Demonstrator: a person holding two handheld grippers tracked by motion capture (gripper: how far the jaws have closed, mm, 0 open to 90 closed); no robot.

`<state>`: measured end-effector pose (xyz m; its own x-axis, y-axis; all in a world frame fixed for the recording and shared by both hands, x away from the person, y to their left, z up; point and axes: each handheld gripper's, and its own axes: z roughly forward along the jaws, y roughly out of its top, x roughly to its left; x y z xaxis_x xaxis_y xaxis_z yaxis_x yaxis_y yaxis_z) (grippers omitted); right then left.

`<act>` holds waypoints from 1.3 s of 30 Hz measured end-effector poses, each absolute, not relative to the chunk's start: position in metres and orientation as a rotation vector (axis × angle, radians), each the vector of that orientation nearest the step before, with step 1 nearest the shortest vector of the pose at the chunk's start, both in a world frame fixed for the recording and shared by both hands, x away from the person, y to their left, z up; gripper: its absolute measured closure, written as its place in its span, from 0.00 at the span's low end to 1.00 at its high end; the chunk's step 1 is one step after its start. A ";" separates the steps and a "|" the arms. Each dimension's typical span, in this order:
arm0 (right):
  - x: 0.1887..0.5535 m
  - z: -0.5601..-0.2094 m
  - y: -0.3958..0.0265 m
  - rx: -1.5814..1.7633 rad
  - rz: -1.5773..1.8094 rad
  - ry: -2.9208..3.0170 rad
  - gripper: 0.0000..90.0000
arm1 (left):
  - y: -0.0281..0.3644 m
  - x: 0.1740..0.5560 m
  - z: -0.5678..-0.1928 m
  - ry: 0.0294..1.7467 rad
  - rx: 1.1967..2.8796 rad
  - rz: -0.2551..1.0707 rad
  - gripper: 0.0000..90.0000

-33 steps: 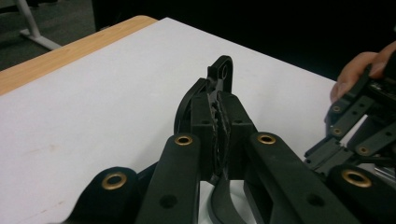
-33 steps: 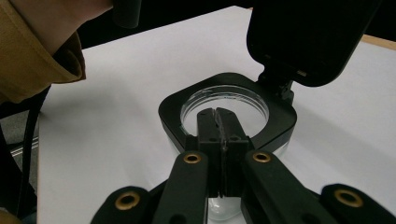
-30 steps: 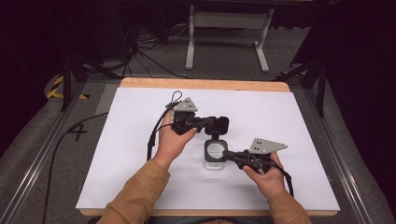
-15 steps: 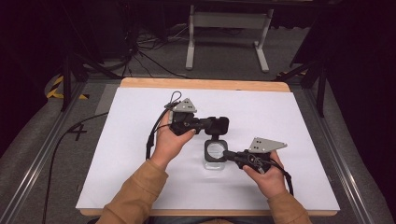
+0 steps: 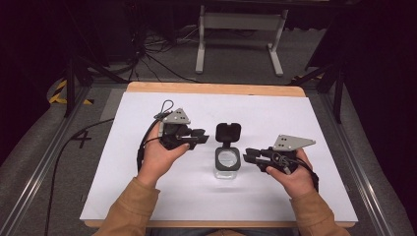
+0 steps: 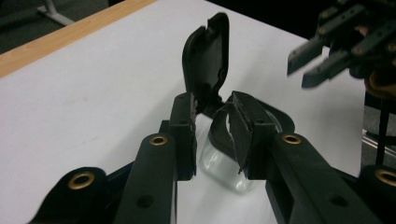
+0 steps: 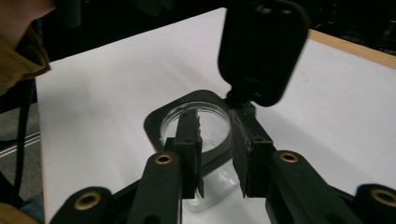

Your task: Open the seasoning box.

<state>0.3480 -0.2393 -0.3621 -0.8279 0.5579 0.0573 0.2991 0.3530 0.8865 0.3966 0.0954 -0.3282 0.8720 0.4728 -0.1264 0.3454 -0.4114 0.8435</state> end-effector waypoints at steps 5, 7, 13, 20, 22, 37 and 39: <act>0.357 -0.356 -0.254 0.820 1.459 2.341 0.77 | 0.114 0.389 -0.330 0.651 2.052 0.167 0.76; 0.362 -0.355 -0.260 0.839 1.444 2.325 0.75 | 0.121 0.387 -0.331 0.682 2.055 0.178 0.76; 0.381 -0.348 -0.283 0.951 1.401 2.274 0.71 | 0.147 0.383 -0.342 0.758 2.089 0.172 0.75; 0.402 -0.355 -0.309 1.080 1.309 2.222 0.66 | 0.174 0.386 -0.353 0.871 2.105 0.193 0.72; 0.403 -0.356 -0.310 1.089 1.296 2.223 0.66 | 0.177 0.387 -0.355 0.885 2.108 0.180 0.71; 0.422 -0.394 -0.331 1.246 1.127 2.241 0.58 | 0.195 0.416 -0.406 1.037 2.166 0.122 0.65; 0.424 -0.400 -0.333 1.264 1.101 2.252 0.58 | 0.195 0.419 -0.414 1.066 2.181 0.112 0.64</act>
<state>0.4243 -0.3332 -0.4000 -0.5507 0.8308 0.0801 0.5737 0.3070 0.7593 0.4190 0.1955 -0.4143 0.6579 0.7221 -0.2137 0.6617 -0.4189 0.6218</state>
